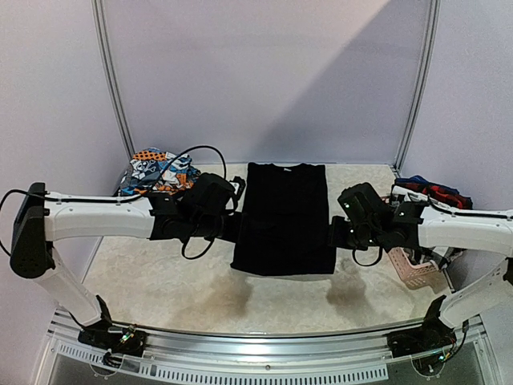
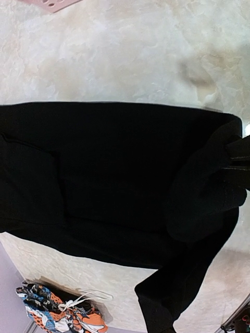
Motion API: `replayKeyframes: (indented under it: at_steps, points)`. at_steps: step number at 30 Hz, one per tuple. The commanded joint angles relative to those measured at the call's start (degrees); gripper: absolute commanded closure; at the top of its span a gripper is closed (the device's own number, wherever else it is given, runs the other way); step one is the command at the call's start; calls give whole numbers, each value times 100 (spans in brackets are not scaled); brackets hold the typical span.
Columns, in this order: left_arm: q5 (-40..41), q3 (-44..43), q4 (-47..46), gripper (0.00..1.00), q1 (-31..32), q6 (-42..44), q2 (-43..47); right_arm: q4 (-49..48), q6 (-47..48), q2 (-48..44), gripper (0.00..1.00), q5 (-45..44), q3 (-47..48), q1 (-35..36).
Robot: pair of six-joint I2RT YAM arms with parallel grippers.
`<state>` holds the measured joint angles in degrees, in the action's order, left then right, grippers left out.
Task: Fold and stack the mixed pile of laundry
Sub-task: Fold the rectangle-folded T-shirt at the center of the board.
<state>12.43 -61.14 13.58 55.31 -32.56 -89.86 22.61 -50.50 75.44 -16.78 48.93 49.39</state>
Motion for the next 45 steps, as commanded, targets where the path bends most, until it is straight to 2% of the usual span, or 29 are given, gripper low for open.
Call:
replayKeyframes:
  at_steps: [1, 17, 32, 45]
  points:
    - [-142, -294, -71, 100, -242, 332, -193, -167, 438, 419, 100, 261, 440, -245]
    - [-891, -1306, 110, 100, -1100, 1021, -1153, -6, 926, 1500, 100, 645, 1468, -1123]
    - [-1492, -1802, 13, 100, -1459, 1295, -1957, 52, 971, 2446, 100, 596, 1886, -1414]
    - [-1429, -2169, 131, 100, -1581, 1401, -2406, 149, 851, 2966, 100, 287, 2076, -1546]
